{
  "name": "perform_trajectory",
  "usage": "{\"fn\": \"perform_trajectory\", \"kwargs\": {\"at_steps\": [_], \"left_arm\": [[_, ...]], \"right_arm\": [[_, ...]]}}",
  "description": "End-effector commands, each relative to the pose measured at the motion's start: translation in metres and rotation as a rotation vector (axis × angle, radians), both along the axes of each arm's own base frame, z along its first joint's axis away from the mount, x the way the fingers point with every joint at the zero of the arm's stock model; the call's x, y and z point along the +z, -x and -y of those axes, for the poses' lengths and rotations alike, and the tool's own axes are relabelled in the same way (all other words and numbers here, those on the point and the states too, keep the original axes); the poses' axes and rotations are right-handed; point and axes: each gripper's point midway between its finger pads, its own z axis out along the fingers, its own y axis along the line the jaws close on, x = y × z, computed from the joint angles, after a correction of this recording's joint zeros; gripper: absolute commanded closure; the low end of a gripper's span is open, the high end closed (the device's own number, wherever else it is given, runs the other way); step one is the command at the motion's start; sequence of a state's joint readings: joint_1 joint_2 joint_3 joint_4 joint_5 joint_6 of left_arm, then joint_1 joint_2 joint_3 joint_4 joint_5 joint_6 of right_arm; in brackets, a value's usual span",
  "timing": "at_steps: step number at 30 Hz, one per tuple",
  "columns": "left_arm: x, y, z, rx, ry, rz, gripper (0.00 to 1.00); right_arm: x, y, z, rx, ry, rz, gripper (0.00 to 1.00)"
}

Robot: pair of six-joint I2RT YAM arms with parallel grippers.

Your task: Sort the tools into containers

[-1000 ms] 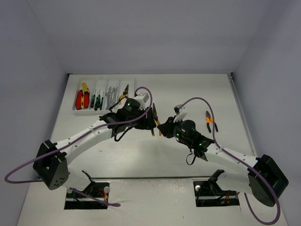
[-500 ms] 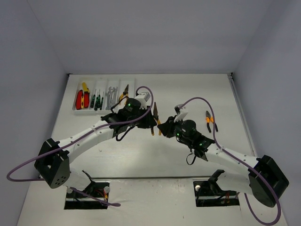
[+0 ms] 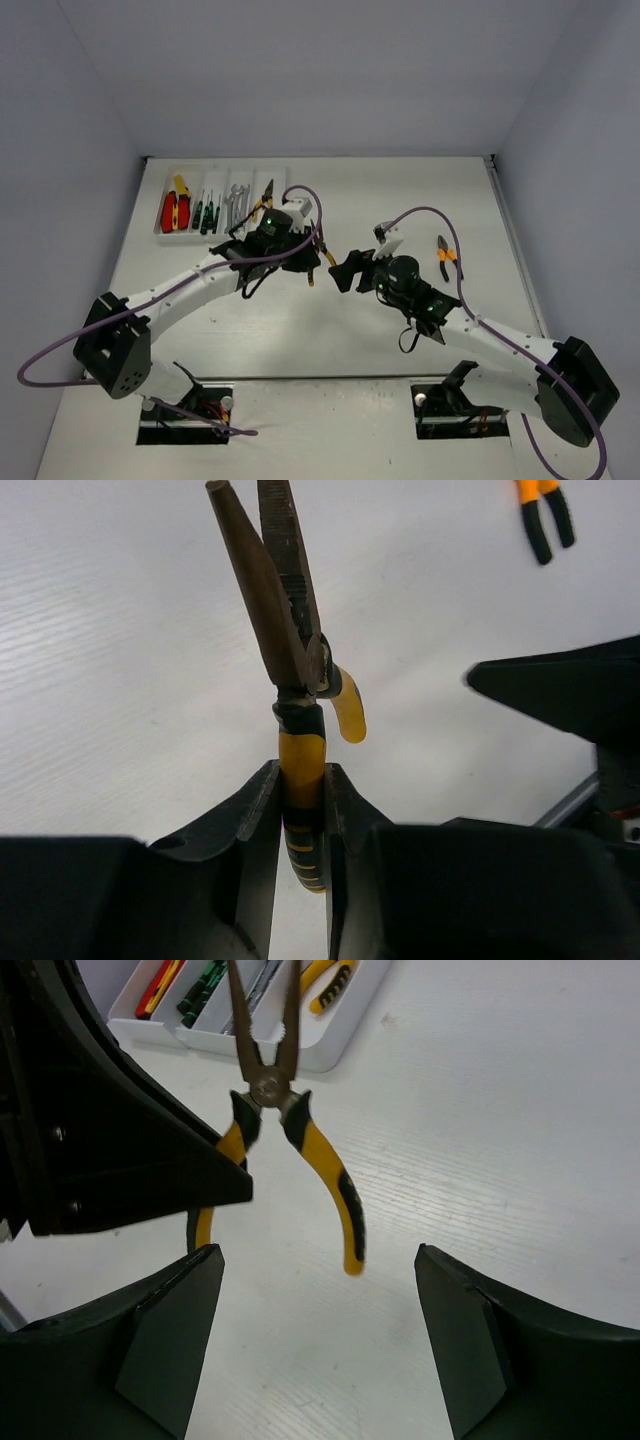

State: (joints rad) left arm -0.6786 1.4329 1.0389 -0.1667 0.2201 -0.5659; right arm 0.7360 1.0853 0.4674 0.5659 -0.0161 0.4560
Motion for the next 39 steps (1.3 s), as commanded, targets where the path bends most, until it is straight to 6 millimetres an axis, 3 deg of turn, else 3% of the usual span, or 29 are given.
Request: {"fn": "perform_trajectory", "kwargs": {"at_steps": [1, 6, 9, 13, 15, 19, 23, 27, 33, 39], "left_arm": [[0.031, -0.052, -0.027, 0.050, -0.005, 0.110, 1.00], [0.034, -0.086, -0.075, 0.103, -0.100, 0.085, 1.00], [0.035, -0.099, -0.091, 0.104, -0.145, 0.057, 1.00], [0.036, -0.119, -0.117, 0.123, -0.198, 0.024, 1.00], [0.024, -0.130, -0.124, 0.128, -0.223, -0.015, 1.00], [0.022, -0.159, -0.136, 0.126, -0.260, -0.017, 1.00], [0.008, -0.182, -0.153, 0.133, -0.300, -0.060, 1.00], [-0.006, -0.197, -0.158, 0.127, -0.297, -0.086, 1.00], [-0.027, -0.212, -0.146, 0.096, -0.276, -0.114, 1.00], [-0.046, -0.217, -0.134, 0.068, -0.321, -0.118, 0.87]], "right_arm": [[0.042, -0.016, 0.026, -0.131, 0.051, 0.110, 0.25], [0.044, -0.013, 0.065, -0.255, 0.144, 0.120, 0.25], [0.046, -0.009, 0.078, -0.287, 0.162, 0.126, 0.25], [0.042, -0.005, 0.088, -0.308, 0.176, 0.120, 0.24], [0.041, -0.004, 0.092, -0.316, 0.181, 0.116, 0.24], [0.041, -0.003, 0.097, -0.325, 0.187, 0.119, 0.24], [0.041, -0.001, 0.102, -0.333, 0.192, 0.118, 0.24], [0.040, 0.000, 0.106, -0.347, 0.192, 0.115, 0.24], [0.036, -0.002, 0.111, -0.374, 0.211, 0.104, 0.24], [0.033, -0.009, 0.127, -0.477, 0.238, 0.083, 0.23]]}}
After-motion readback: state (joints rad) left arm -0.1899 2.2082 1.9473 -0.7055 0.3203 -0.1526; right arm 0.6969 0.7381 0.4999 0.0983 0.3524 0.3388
